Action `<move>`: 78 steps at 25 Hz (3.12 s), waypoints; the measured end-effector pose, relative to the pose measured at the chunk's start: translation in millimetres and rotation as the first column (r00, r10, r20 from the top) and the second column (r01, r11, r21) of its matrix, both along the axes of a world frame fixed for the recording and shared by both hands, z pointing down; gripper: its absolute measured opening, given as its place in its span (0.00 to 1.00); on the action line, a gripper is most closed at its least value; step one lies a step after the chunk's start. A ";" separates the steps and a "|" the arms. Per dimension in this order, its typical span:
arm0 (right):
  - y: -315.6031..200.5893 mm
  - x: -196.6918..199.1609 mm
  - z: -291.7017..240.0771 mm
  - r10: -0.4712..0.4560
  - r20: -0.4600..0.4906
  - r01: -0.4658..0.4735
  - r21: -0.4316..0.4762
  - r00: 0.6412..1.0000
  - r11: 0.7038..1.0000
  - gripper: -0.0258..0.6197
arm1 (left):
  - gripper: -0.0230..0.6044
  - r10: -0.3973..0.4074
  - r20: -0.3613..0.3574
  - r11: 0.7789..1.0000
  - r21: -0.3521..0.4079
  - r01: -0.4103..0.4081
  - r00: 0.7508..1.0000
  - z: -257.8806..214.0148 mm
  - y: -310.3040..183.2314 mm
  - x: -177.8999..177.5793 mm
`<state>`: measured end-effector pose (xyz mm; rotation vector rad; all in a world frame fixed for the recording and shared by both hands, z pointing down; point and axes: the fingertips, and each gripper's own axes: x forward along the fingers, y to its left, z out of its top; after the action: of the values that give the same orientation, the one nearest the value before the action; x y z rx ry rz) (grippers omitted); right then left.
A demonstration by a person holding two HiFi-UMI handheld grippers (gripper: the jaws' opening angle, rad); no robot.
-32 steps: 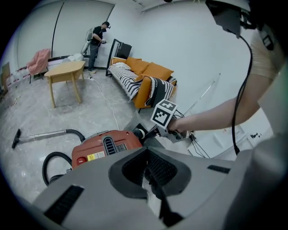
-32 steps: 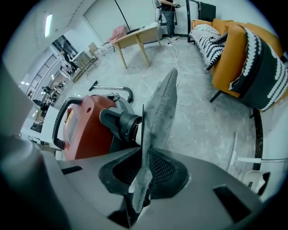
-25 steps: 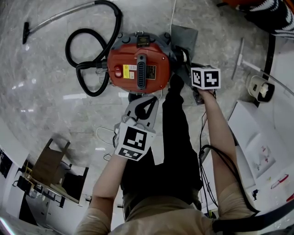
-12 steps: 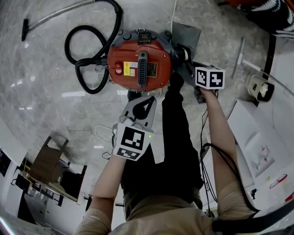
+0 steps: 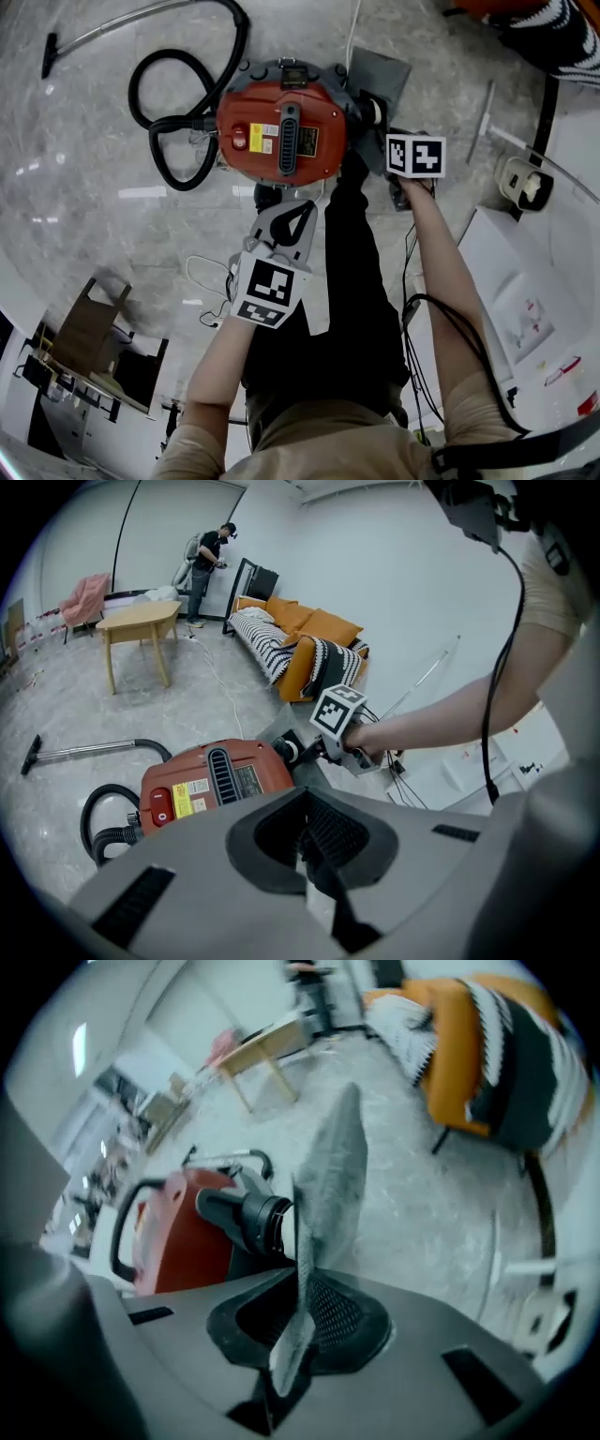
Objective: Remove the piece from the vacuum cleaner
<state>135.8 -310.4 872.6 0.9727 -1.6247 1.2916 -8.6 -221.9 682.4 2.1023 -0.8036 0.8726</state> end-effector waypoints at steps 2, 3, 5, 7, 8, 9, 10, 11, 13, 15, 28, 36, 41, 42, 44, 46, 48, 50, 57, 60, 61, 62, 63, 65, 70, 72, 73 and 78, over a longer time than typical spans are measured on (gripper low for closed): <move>-1.0 -2.4 2.7 -0.120 -0.099 0.123 0.023 0.988 0.992 0.10 | 0.04 0.005 -0.001 1.000 -0.008 -0.005 1.000 2.1 4.1 3.5; -2.0 -3.2 5.5 -0.107 -0.090 0.109 0.017 0.990 0.994 0.10 | 0.04 0.007 -0.002 1.000 -0.011 -0.007 1.000 2.4 5.4 5.8; -3.5 -3.5 8.9 -0.063 -0.041 0.063 0.014 0.997 0.998 0.10 | 0.04 0.009 -0.005 1.000 -0.014 -0.009 1.000 1.7 6.7 10.4; -3.2 -2.1 8.7 -0.093 -0.042 0.095 0.048 0.995 0.994 0.10 | 0.04 0.012 -0.006 1.000 -0.013 -0.012 1.000 0.0 6.5 13.2; -2.6 -1.2 8.7 -0.087 -0.036 0.089 0.058 0.996 0.994 0.10 | 0.04 0.012 -0.005 1.000 -0.011 -0.012 1.000 -0.9 5.7 13.4; -2.3 -0.4 8.8 -0.051 -0.015 0.052 0.055 0.999 0.997 0.10 | 0.04 0.012 -0.003 1.000 -0.008 -0.012 1.000 -1.7 4.6 12.8; -2.3 0.1 8.8 -0.005 0.010 0.005 0.045 1.000 0.999 0.10 | 0.04 0.011 0.001 1.000 -0.005 -0.011 1.000 -2.2 3.1 11.4; -2.6 0.4 8.8 0.033 0.026 -0.034 0.036 0.999 0.999 0.10 | 0.04 0.009 0.006 1.000 -0.003 -0.009 1.000 -2.1 1.8 9.5; -2.6 2.9 9.4 0.095 0.045 -0.096 0.029 0.994 0.995 0.10 | 0.04 0.004 0.016 1.000 -0.002 -0.004 1.000 -1.1 -0.2 6.2; -0.7 6.4 10.7 0.176 0.086 -0.177 0.007 0.981 0.984 0.11 | 0.04 0.003 0.018 1.000 -0.002 -0.003 1.000 -0.4 -1.4 5.2; 8.0 11.3 17.2 -0.299 -0.176 0.326 0.151 0.938 0.933 0.10 | 0.04 0.009 0.026 1.000 -0.013 -0.009 1.000 3.5 1.8 -3.4; 6.5 13.7 19.0 -0.243 -0.148 0.266 0.161 0.959 0.950 0.10 | 0.04 0.019 0.031 1.000 -0.021 -0.018 0.999 4.9 2.6 -5.8; 6.7 14.6 19.3 -0.165 -0.069 0.172 0.122 0.984 0.977 0.10 | 0.04 0.017 0.028 0.999 -0.033 -0.016 0.999 5.5 2.2 -9.8; 6.1 14.4 18.9 -0.113 -0.032 0.116 0.102 0.993 0.988 0.10 | 0.04 0.010 0.013 0.999 -0.046 -0.010 1.000 5.5 2.3 -9.7; 5.6 13.7 18.4 0.000 0.045 -0.002 0.045 0.999 0.999 0.10 | 0.04 -0.012 -0.022 0.997 -0.080 0.010 1.000 6.0 2.8 -9.5; 6.3 12.9 18.9 0.068 0.105 -0.067 -0.014 0.992 0.998 0.10 | 0.04 -0.016 -0.030 0.996 -0.091 0.013 0.999 7.1 2.8 -10.0; 6.7 11.9 18.4 0.067 0.139 -0.060 -0.057 0.988 0.997 0.11 | 0.04 -0.005 -0.025 0.996 -0.087 0.003 1.000 8.6 3.5 -9.9; 7.6 13.0 17.0 -0.122 0.061 0.124 -0.019 0.991 0.992 0.11 | 0.04 0.000 -0.025 0.996 -0.090 -0.003 1.000 10.3 5.4 -8.8; 5.5 18.9 17.3 -0.295 -0.071 0.299 0.053 0.953 0.953 0.08 | 0.04 0.009 -0.018 0.995 -0.097 -0.011 1.000 14.1 6.7 -6.2; 6.8 21.9 18.7 -0.384 -0.089 0.388 0.031 0.919 0.921 0.08 | 0.04 0.006 -0.016 0.996 -0.086 -0.007 1.000 13.3 4.1 -8.4; 8.2 22.9 19.8 -0.457 -0.118 0.462 0.020 0.882 0.887 0.08 | 0.04 0.005 -0.015 0.997 -0.080 -0.006 1.000 13.1 3.0 -9.9; 9.0 23.2 20.6 -0.494 -0.128 0.499 0.011 0.860 0.867 0.08 | 0.04 0.004 -0.012 0.997 -0.077 -0.005 1.000 13.6 2.3 -11.6; 9.1 23.2 21.0 -0.502 -0.127 0.507 0.010 0.855 0.862 0.08 | 0.04 0.002 -0.008 0.997 -0.076 -0.003 1.000 14.6 1.6 -12.8; 7.5 24.2 21.5 -0.493 -0.131 0.500 0.028 0.860 0.866 0.08 | 0.04 -0.002 -0.005 0.997 -0.078 0.001 1.000 16.8 -0.5 -12.7; 2.3 28.6 21.5 -0.535 -0.221 0.565 0.106 0.816 0.818 0.08 | 0.04 0.008 -0.013 0.997 -0.070 -0.009 1.000 15.2 -2.1 -8.1; -2.1 33.2 24.4 -0.504 -0.251 0.546 0.143 0.827 0.825 0.08 | 0.04 0.012 -0.023 0.998 -0.060 -0.013 1.000 12.3 -2.6 -5.6; -4.7 35.9 25.4 -0.483 -0.255 0.528 0.153 0.838 0.835 0.08 | 0.04 0.011 -0.030 0.998 -0.054 -0.013 0.999 10.4 -3.1 -4.0; -6.8 35.6 22.5 -0.516 -0.263 0.562 0.144 0.815 0.814 0.08 | 0.04 0.004 -0.048 0.998 -0.059 -0.006 0.999 9.9 -1.5 2.2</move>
<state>171.4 -317.3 895.1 0.6617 -1.7253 0.6065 -6.4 -223.4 692.4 2.0665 -0.7394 0.8360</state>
